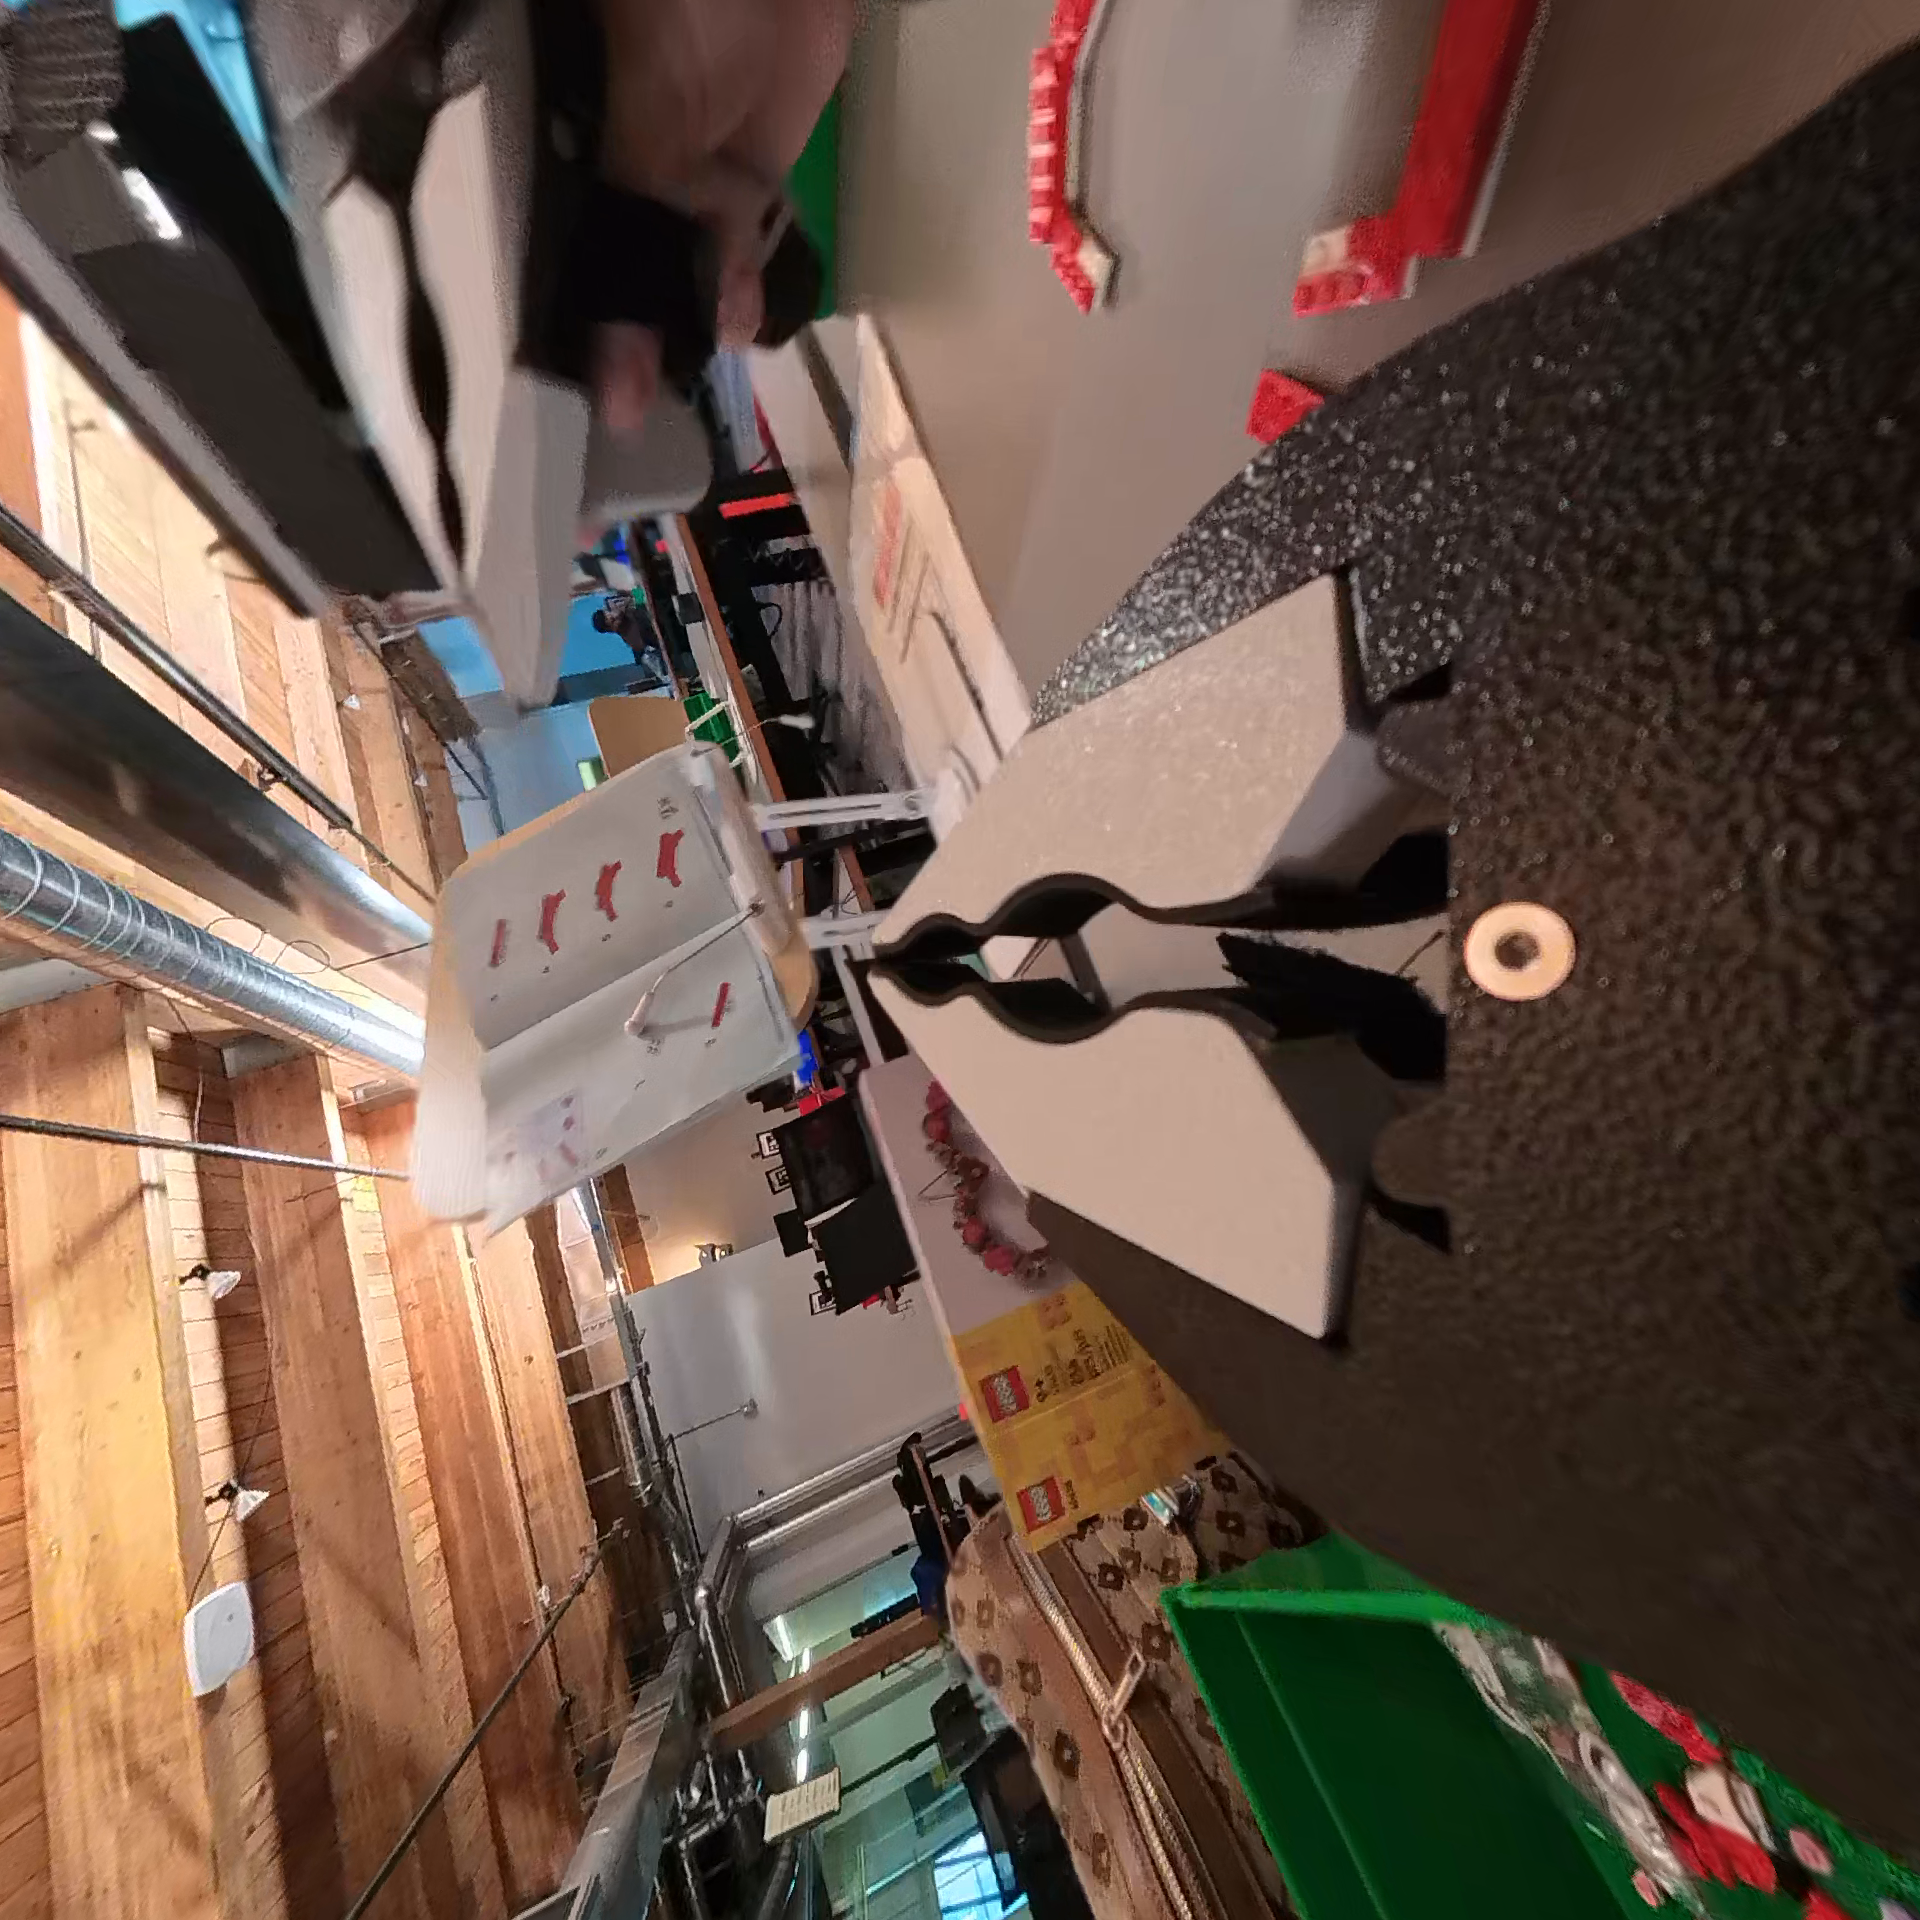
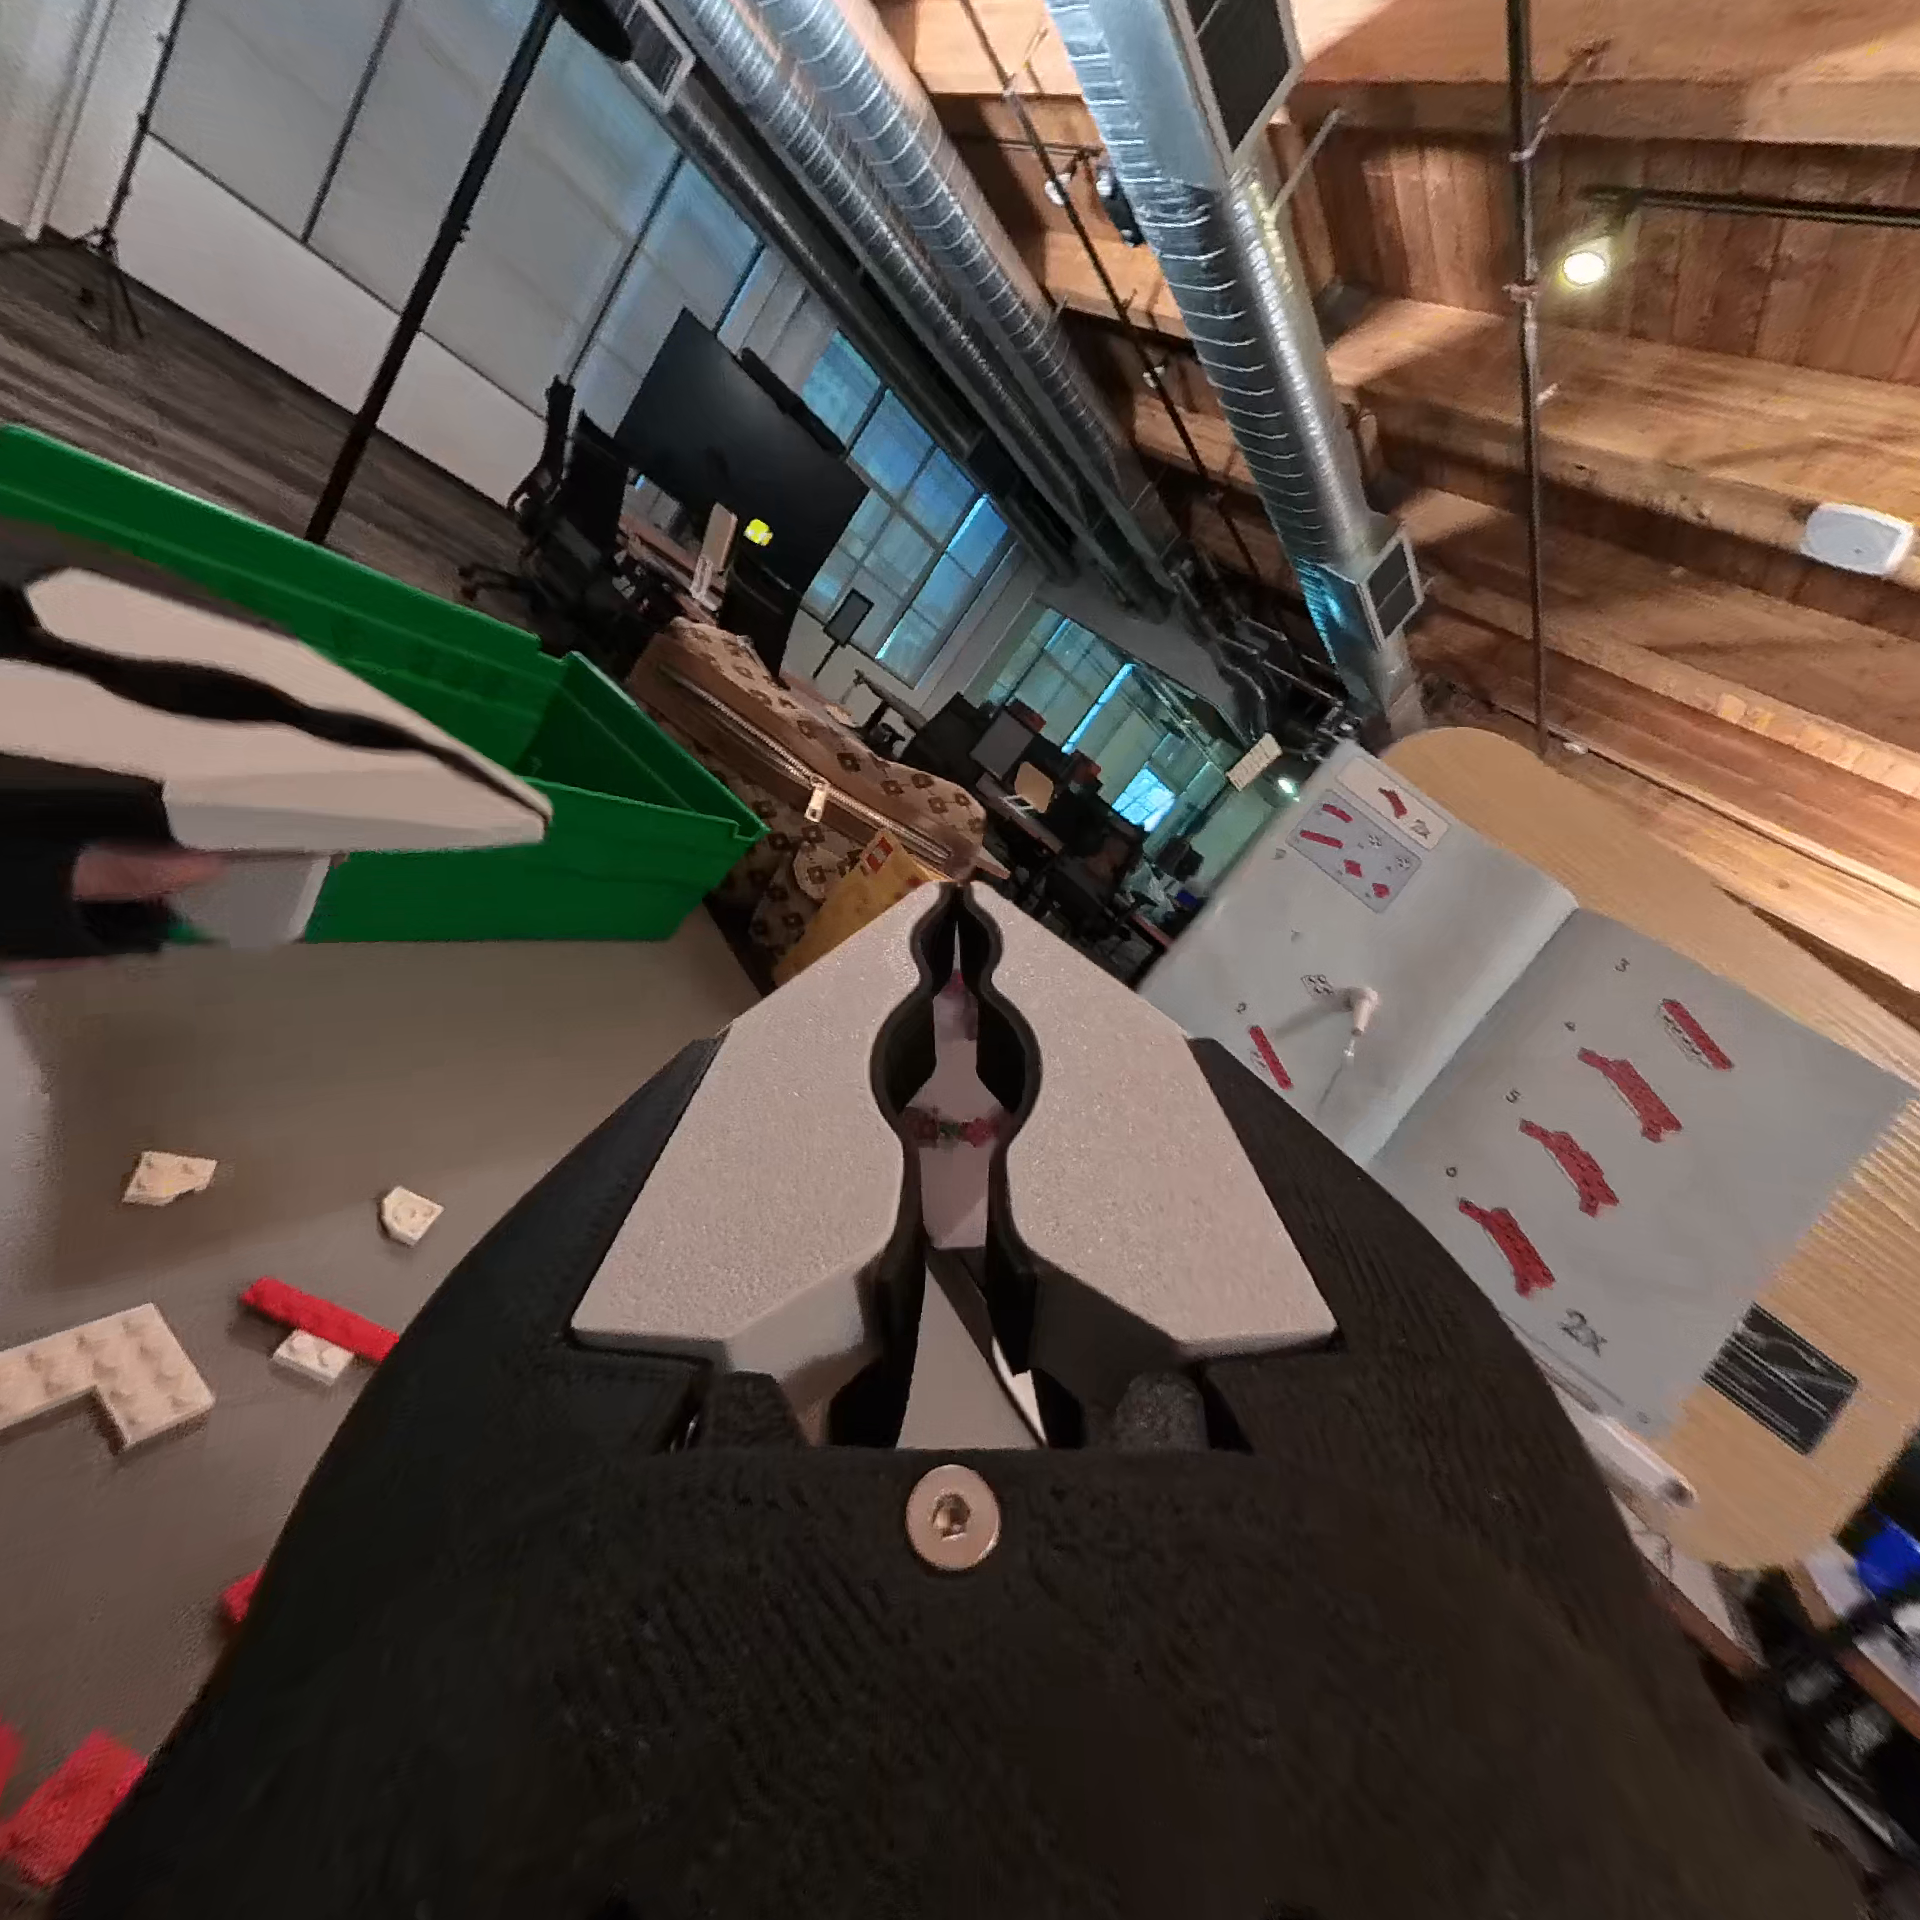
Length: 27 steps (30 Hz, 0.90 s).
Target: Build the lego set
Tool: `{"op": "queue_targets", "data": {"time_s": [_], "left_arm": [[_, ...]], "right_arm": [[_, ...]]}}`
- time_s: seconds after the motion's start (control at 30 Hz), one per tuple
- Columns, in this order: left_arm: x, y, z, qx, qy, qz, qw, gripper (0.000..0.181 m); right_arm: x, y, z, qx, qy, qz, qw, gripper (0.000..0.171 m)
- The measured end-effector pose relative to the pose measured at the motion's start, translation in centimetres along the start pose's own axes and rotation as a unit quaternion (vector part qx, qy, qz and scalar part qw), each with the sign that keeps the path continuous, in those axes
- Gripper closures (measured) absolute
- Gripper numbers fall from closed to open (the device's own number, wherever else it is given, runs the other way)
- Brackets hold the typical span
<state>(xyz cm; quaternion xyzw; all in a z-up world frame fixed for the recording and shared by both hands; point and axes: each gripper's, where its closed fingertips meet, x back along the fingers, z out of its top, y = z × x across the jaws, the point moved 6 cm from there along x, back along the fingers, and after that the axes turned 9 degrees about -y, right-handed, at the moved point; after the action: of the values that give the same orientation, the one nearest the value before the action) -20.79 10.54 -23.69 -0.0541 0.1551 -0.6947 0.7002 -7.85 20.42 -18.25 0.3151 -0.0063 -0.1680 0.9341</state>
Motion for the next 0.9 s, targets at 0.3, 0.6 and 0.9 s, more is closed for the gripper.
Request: {"op": "queue_targets", "data": {"time_s": [0.3,0.6,0.9], "left_arm": [[-2.7,-15.3,9.8,0.063,-0.089,0.127,0.986,0.181],[-7.0,-27.7,-5.8,-0.091,-0.616,0.007,0.782,0.179],[-2.9,-28.6,-14.1,-0.220,-0.723,-0.236,0.610,0.162]], "right_arm": [[9.2,5.4,-6.3,-0.003,-0.069,-0.159,0.985,0.171],[14.0,7.1,-14.8,-0.021,-0.146,-0.219,0.965,0.171],[14.1,7.3,-15.1,-0.026,-0.137,-0.219,0.966,0.171]]}}
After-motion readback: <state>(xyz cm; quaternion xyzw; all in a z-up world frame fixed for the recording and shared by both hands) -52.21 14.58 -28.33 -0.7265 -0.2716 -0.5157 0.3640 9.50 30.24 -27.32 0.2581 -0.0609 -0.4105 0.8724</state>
